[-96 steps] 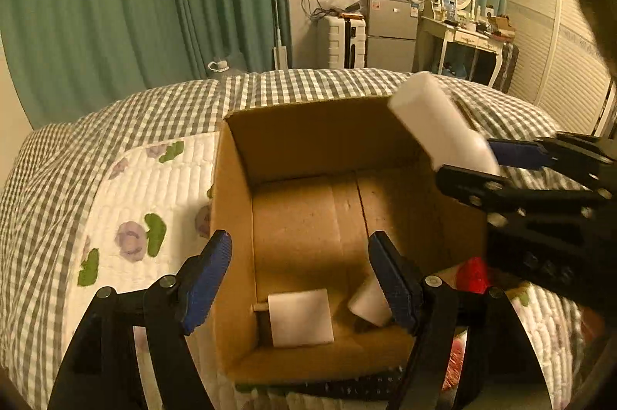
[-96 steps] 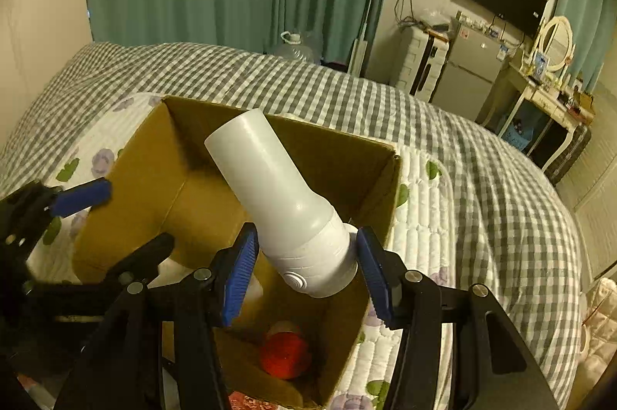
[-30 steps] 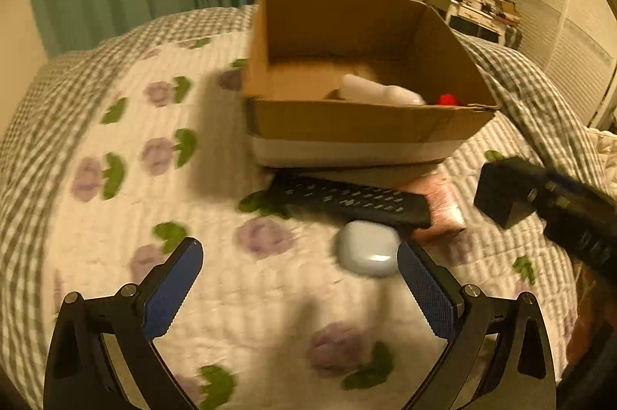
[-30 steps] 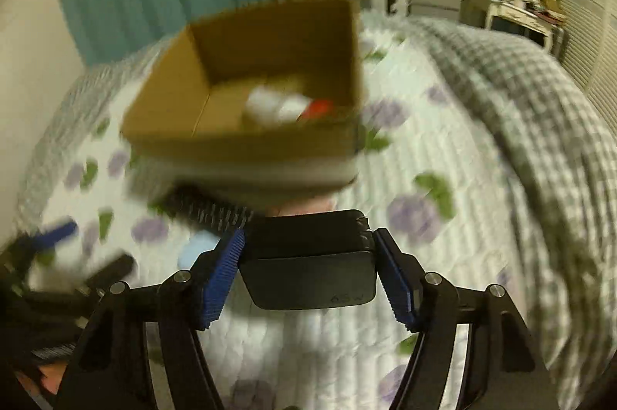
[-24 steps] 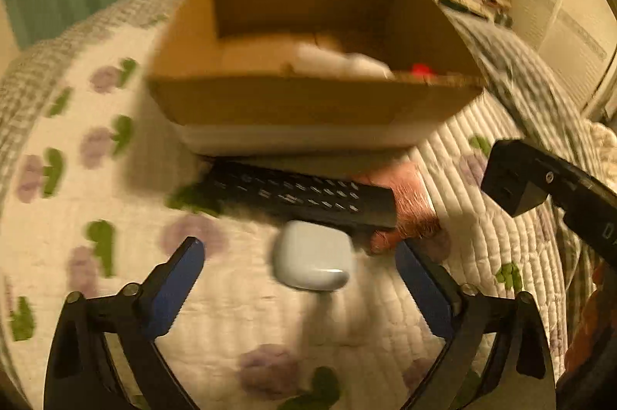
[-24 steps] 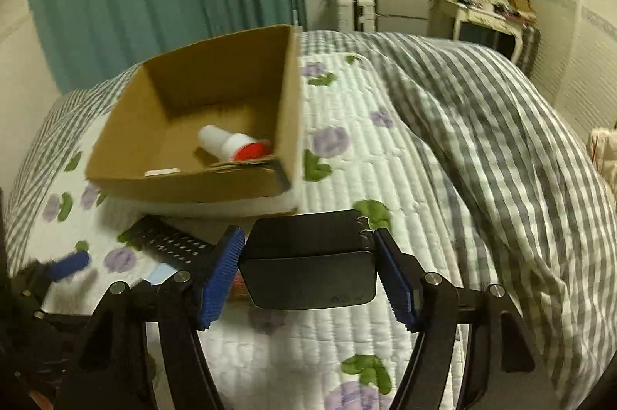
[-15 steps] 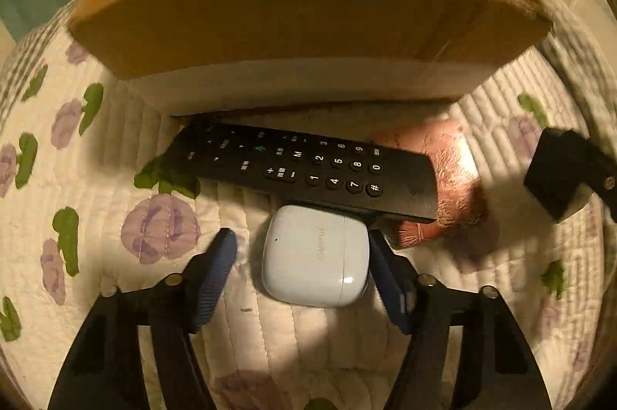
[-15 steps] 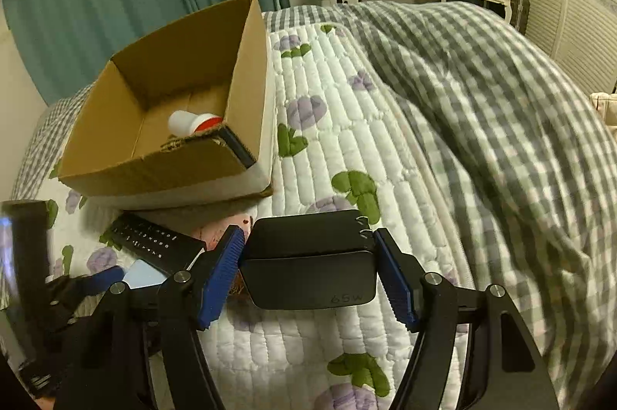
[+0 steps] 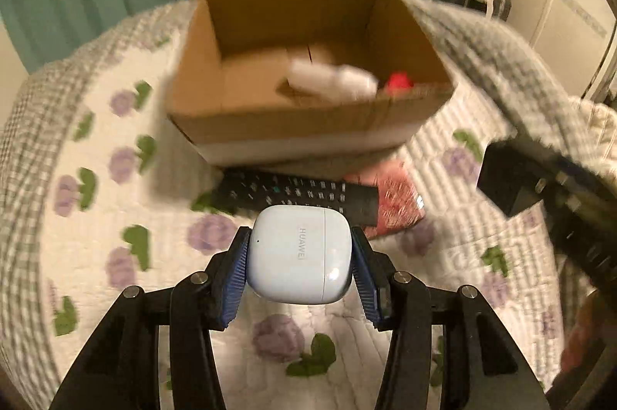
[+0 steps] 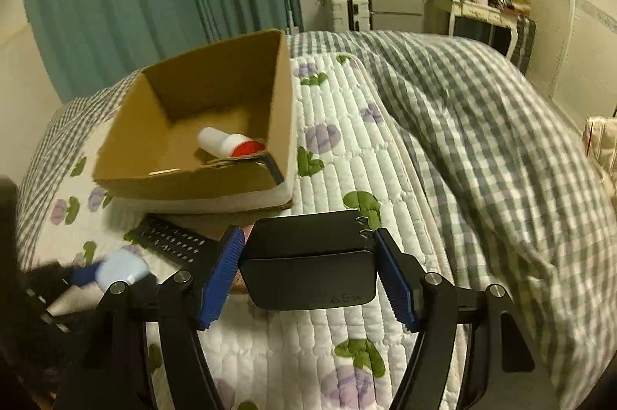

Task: Organize rigid objects
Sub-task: 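Place the earbuds case and power bank into the box while both tools release, then grasp the black remote with the right tool while the left tool grasps the pink rose card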

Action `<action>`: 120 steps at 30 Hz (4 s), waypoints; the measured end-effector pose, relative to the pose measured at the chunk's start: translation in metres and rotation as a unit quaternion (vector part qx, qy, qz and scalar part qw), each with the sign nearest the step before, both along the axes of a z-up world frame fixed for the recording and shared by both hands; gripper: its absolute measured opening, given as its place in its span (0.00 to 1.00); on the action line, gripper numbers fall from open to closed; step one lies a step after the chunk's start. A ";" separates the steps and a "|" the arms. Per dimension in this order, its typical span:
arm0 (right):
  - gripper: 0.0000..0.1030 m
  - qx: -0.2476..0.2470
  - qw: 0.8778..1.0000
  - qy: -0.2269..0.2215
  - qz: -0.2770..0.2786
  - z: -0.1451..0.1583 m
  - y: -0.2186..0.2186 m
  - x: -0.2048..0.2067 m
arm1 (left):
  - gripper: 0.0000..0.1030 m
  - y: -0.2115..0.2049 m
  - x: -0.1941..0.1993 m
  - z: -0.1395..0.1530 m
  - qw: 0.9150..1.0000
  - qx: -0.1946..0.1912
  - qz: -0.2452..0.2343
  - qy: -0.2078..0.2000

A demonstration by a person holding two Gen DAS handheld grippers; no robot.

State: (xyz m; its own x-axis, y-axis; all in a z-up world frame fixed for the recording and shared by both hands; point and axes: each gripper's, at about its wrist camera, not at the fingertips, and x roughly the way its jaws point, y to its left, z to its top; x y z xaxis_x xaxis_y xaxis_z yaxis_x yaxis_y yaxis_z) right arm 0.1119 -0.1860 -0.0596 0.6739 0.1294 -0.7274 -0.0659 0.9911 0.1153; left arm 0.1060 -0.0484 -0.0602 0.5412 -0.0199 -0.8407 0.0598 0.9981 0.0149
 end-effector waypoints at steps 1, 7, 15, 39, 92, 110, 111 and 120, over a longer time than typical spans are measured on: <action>0.66 -0.004 1.000 -0.004 0.004 0.006 0.002 -0.004 | 0.49 0.000 -0.003 0.009 1.000 -0.001 0.001 -0.009; 0.66 0.000 0.999 -0.043 0.026 0.055 0.011 -0.020 | 0.49 0.010 -0.008 0.067 0.997 -0.006 0.001 -0.072; 0.65 -0.013 0.990 -0.117 0.079 0.132 0.043 0.003 | 0.49 0.032 0.013 0.111 0.989 0.008 0.003 -0.144; 0.65 -0.003 0.989 -0.090 0.118 0.049 0.072 0.148 | 0.51 0.029 0.136 0.003 0.996 -0.010 -0.017 -0.090; 0.86 -0.122 0.959 0.048 0.250 -0.031 0.134 0.028 | 1.00 0.115 -0.009 -0.001 0.992 -0.001 0.077 -0.101; 0.23 -0.124 0.937 0.106 0.310 -0.099 0.164 0.055 | 1.00 0.122 0.004 -0.055 0.994 0.020 0.104 -0.041; 0.22 -0.129 0.935 0.106 0.314 -0.093 0.159 0.048 | 1.00 0.120 0.001 -0.053 0.994 0.018 0.103 -0.040; 0.18 -0.135 0.943 0.141 0.269 -0.044 0.059 0.021 | 1.00 0.061 -0.009 -0.030 0.997 -0.015 0.072 -0.039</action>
State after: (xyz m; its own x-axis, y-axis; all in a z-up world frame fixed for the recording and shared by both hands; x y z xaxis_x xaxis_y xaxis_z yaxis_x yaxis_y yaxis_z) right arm 0.1324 -0.1274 -0.1033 0.3381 0.1828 -0.9232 -0.5724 0.8186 -0.0476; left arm 0.0974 0.0130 -0.0898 0.6045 0.0391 -0.7957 -0.0846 0.9963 -0.0153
